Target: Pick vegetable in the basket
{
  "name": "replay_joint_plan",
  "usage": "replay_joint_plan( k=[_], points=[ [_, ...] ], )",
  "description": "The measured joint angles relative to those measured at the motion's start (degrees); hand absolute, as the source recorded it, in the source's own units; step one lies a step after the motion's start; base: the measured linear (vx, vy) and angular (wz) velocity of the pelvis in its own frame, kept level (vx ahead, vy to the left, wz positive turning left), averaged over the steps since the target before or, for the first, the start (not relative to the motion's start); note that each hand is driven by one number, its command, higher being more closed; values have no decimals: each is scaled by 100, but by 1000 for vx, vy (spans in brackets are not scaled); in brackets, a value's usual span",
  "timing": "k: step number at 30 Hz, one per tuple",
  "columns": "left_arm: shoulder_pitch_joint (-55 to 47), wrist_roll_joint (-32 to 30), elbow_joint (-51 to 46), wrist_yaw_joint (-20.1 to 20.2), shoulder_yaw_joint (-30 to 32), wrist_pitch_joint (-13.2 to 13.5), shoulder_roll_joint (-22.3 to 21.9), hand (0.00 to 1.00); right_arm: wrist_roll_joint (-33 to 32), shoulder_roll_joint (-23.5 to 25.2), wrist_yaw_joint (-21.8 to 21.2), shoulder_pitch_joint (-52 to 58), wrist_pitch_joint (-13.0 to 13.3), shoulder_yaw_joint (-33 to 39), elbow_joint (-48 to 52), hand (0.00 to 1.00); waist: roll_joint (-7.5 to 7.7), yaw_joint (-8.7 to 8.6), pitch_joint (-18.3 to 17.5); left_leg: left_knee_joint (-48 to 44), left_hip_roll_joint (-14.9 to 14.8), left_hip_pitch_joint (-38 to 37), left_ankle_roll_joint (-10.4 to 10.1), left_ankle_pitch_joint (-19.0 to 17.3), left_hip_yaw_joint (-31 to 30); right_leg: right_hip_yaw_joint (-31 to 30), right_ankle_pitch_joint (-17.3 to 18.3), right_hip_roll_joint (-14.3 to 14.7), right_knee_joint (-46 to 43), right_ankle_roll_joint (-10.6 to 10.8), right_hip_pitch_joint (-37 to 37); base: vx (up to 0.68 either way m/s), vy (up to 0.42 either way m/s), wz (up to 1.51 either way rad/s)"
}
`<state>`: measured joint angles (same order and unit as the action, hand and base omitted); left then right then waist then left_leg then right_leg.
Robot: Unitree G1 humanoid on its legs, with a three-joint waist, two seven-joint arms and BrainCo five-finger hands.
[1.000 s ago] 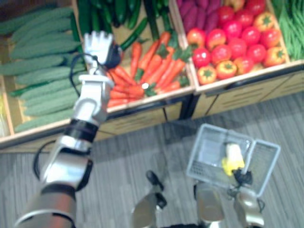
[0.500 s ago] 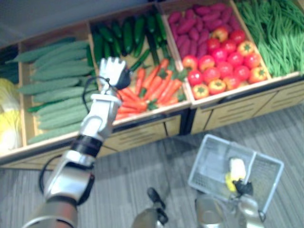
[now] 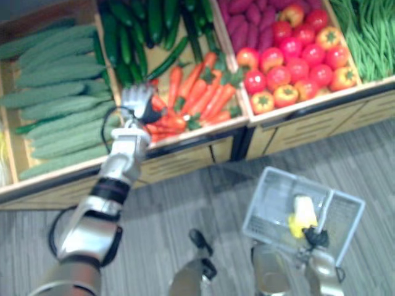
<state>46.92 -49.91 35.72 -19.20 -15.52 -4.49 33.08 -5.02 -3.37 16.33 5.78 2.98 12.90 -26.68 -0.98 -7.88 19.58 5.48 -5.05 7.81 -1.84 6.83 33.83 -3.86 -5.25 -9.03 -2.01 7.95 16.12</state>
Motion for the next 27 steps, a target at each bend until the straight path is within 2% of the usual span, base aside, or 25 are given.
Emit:
replay_joint_plan(
  k=[18,19,27],
  points=[
    [287,-26,385,163,3,-22,98,0,2,-9,96,-132,37,-227,451,100,48,13,495,-1,-13,308,-4,-3,148,-136,-29,36,9,-19,378,46,-10,-3],
    [288,-26,417,165,3,-27,98,100,2,-9,98,-131,54,-235,458,100,45,7,513,-1,-16,310,-8,-6,154,-146,-29,47,18,-20,386,74,-6,-6],
    [709,-16,508,20,61,-104,164,100,1,-18,192,-175,111,-421,610,100,45,25,537,0,-85,572,-25,-17,240,-264,-58,108,28,-51,707,47,-15,-7]
  ],
)
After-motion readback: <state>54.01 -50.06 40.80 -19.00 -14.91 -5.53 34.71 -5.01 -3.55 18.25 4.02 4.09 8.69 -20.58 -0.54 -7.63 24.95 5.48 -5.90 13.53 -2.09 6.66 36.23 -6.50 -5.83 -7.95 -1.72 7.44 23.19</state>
